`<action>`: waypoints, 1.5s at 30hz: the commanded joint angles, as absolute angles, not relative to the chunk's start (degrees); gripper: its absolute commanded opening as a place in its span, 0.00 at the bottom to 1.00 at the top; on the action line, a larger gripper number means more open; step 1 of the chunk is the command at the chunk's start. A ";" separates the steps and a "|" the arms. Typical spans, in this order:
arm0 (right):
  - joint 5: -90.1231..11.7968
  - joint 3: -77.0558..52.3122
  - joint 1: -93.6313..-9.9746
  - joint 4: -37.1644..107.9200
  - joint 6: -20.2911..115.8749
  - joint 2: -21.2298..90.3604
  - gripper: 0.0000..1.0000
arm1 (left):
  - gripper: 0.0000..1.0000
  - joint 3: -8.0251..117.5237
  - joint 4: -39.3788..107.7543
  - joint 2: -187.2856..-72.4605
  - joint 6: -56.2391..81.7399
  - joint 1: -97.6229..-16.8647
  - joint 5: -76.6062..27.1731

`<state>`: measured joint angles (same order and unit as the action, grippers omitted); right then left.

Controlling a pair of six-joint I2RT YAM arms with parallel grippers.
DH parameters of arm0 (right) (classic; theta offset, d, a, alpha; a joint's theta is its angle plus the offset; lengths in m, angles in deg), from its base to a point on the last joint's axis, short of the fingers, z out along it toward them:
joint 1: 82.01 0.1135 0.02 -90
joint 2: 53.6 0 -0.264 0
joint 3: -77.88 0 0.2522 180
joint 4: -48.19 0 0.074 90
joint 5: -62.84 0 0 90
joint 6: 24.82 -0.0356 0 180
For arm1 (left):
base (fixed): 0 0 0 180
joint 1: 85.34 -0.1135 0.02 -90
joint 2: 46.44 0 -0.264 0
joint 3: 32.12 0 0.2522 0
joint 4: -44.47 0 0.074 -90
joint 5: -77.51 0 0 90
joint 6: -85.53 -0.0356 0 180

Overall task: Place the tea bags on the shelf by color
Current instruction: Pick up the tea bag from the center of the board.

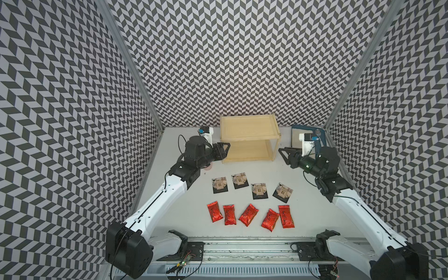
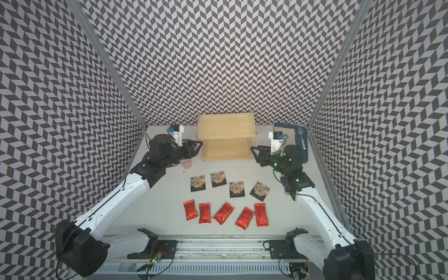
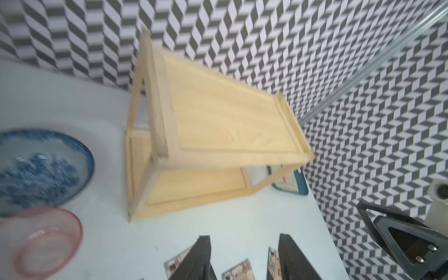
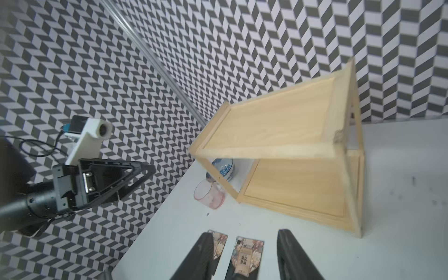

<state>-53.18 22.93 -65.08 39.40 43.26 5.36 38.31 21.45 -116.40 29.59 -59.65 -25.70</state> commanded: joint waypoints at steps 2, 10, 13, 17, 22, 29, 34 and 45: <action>-45.94 33.24 -57.69 46.31 42.96 3.46 0.45 | 0.46 30.87 26.86 -117.69 32.10 -56.95 -28.86; -56.54 37.30 -54.90 58.65 37.89 18.75 0.42 | 0.45 26.19 35.36 -128.30 35.02 -55.97 -29.63; -59.71 35.57 -54.48 60.67 37.03 25.88 0.36 | 0.45 25.77 37.48 -130.37 35.43 -56.55 -28.94; -59.90 34.20 -53.10 62.46 35.44 31.34 0.35 | 0.45 25.28 39.44 -132.93 35.92 -57.53 -29.12; -61.28 31.87 -52.77 63.17 32.65 36.74 0.33 | 0.44 24.60 41.91 -137.04 36.40 -57.50 -30.74; -60.65 28.70 -52.37 61.48 31.66 40.81 0.32 | 0.43 24.88 43.45 -140.47 36.49 -56.51 -32.63; -59.87 26.94 -52.35 59.86 31.95 43.07 0.31 | 0.42 24.55 43.71 -141.52 36.31 -56.09 -33.14; -60.28 25.01 -52.39 58.34 30.86 45.95 0.32 | 0.42 21.99 45.16 -142.63 36.13 -55.92 -33.53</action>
<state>-60.07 25.97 -52.77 57.37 31.48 45.10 22.57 43.20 -141.40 36.57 -56.42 -32.74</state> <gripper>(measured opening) 0.315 0.424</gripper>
